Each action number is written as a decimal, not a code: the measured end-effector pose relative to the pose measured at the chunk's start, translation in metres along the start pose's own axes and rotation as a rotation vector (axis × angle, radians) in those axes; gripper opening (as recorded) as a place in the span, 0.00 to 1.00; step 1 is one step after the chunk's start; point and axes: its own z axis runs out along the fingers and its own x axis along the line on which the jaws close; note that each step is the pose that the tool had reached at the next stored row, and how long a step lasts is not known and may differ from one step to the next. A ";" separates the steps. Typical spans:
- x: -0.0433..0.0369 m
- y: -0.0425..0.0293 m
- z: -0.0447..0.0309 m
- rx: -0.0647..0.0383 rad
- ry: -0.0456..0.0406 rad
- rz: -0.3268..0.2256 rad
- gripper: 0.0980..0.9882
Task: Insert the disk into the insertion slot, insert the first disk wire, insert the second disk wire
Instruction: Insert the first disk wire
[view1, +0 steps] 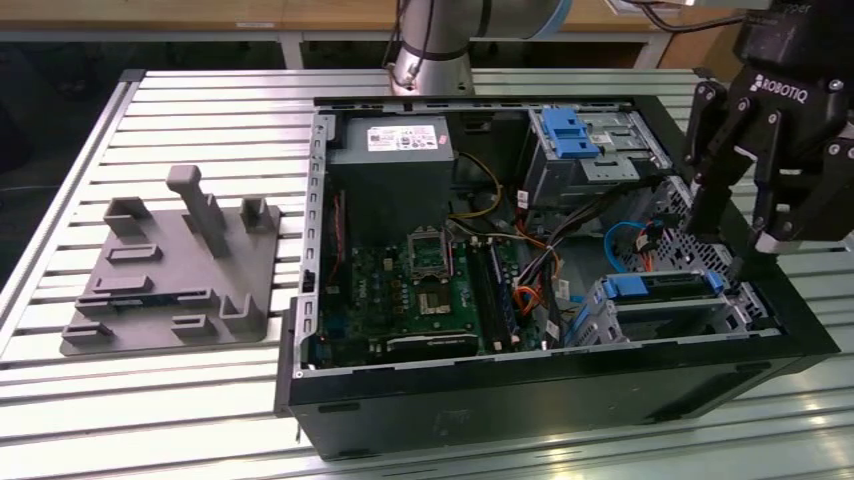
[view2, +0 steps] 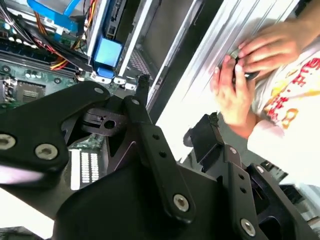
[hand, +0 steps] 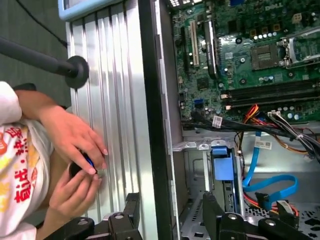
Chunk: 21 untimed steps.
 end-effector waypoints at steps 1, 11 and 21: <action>-0.0012 0.0002 0.0003 -0.002 0.0007 0.005 0.58; -0.0415 0.0040 -0.0114 0.002 0.0268 0.007 0.58; -0.0676 -0.0218 -0.0061 0.003 0.0299 0.007 0.58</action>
